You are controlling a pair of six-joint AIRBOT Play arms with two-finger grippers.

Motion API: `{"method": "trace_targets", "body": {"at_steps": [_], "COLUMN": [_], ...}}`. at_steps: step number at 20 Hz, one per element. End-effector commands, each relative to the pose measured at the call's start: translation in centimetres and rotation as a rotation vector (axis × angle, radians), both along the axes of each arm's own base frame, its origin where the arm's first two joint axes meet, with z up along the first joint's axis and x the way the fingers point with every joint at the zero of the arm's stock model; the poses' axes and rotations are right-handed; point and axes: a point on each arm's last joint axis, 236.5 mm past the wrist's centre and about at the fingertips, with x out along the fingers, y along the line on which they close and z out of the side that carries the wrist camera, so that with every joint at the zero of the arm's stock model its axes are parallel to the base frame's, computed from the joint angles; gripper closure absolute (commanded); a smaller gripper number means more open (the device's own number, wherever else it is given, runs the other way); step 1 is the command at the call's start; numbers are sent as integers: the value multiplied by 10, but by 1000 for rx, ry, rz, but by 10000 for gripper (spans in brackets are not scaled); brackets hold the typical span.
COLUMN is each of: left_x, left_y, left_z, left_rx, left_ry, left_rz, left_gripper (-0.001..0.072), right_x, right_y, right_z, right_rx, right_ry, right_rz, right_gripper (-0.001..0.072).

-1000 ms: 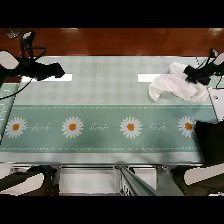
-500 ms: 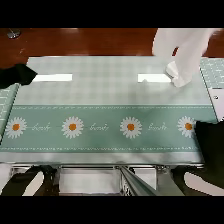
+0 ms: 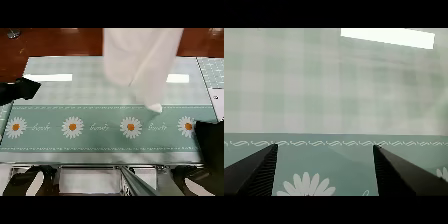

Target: Fold the shirts.

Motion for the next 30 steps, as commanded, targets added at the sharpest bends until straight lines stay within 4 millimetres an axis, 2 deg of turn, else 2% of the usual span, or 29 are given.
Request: {"method": "trace_targets", "body": {"at_steps": [1, 4, 6, 7, 8, 9, 10, 11, 12, 13, 14, 15, 16, 17, 18, 20, 21, 23, 26, 28, 30], "left_x": [0, 2, 3, 3, 1, -4, -10, -19, -28, -38, -49, -63, -82, -100, -115, -129, -129, -114, -88, -89, -93], "left_y": [-4, -4, -6, -8, -12, -16, -20, -21, -19, -14, -14, -20, -33, -45, -54, -68, -72, -82, -90, -95, -111], "left_z": [-1, -5, -9, -12, -18, -28, -41, -55, -72, -90, -112, -134, -159, -180, -198, -229, -238, -247, -247, -259, -266], "left_rx": [-22, -24, -26, -26, -27, -28, -29, -26, -9, 11, 0, -37, -99, -156, -200, -293, -329, -397, -461, -455, -451], "left_ry": [4, 18, 30, 45, 69, 113, 177, 248, 331, 402, 470, 541, 620, 688, 734, 774, 773, 709, 628, 658, 682], "left_rz": [-5, -5, -12, -22, -36, -57, -79, -97, -112, -114, -103, -102, -118, -138, -148, -112, -92, -77, -69, -64, -116], "left_gripper": [3, 3, 3, 3, 3, 3, 3, 3, 3, 3, 3, 4, 4, 3, 3, 3, 3, 4, 4, 3, 4], "right_x": [-28, -47, -67, -66, -61, -50, -29, -5, 17, 30, 30, 19, -2, -24, -48, -86, -101, -119, -124, -120, -121], "right_y": [88, 162, 206, 217, 221, 212, 187, 144, 90, 22, -41, -96, -137, -160, -169, -158, -147, -132, -125, -126, -127], "right_z": [-109, -277, -350, -370, -378, -375, -364, -350, -339, -332, -332, -339, -355, -374, -395, -429, -441, -457, -462, -461, -462], "right_rx": [-146, -201, -199, -177, -157, -156, -170, -194, -219, -264, -311, -331, -313, -264, -186, -6, 69, 146, 160, 165, 160], "right_ry": [275, 655, 791, 843, 876, 882, 876, 864, 864, 883, 910, 947, 987, 1024, 1056, 1097, 1119, 1155, 1169, 1155, 1154], "right_rz": [222, 270, 308, 294, 288, 273, 235, 160, 50, -98, -237, -370, -472, -535, -574, -585, -576, -553, -523, -529, -531], "right_gripper": [693, 692, 691, 527, 69, 96, 97, 97, 98, 98, 98, 98, 99, 99, 99, 99, 99, 99, 99, 99, 98]}}
